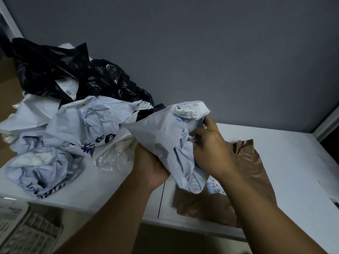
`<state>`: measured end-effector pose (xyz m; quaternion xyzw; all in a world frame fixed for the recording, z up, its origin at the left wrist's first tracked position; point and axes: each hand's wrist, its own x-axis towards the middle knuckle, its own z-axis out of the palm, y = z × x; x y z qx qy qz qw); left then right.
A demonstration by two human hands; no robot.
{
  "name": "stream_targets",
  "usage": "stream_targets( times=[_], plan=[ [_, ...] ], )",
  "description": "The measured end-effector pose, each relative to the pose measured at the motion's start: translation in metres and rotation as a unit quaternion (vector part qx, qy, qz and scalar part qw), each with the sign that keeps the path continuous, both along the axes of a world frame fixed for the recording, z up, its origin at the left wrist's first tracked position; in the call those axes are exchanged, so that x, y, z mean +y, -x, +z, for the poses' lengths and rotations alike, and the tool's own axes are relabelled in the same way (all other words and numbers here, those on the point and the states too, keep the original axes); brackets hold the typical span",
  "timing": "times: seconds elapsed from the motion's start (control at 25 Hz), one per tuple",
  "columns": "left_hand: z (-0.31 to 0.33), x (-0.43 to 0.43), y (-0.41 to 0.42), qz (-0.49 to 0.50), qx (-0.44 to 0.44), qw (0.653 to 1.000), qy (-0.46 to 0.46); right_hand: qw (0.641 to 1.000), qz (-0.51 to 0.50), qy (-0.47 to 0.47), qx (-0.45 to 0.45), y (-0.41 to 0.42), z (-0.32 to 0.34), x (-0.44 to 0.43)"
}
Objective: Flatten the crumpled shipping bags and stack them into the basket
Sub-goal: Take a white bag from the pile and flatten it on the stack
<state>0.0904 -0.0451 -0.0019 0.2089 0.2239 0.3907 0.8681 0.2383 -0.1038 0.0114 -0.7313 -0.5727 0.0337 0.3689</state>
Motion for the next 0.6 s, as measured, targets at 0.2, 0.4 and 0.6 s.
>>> stream_targets(
  times=[0.2,0.4,0.6],
  plan=[
    [0.011,0.001,-0.001,0.039,-0.039,0.996,-0.072,0.997,-0.059,-0.051,-0.025,-0.013,-0.005,0.003],
    [-0.007,0.009,-0.015,0.029,0.124,0.99,-0.063,0.997,-0.02,-0.068,0.024,-0.012,-0.008,0.007],
    [-0.019,0.05,0.011,0.18,0.057,0.98,0.067,0.969,-0.168,-0.059,0.171,-0.047,-0.006,0.008]
  ],
)
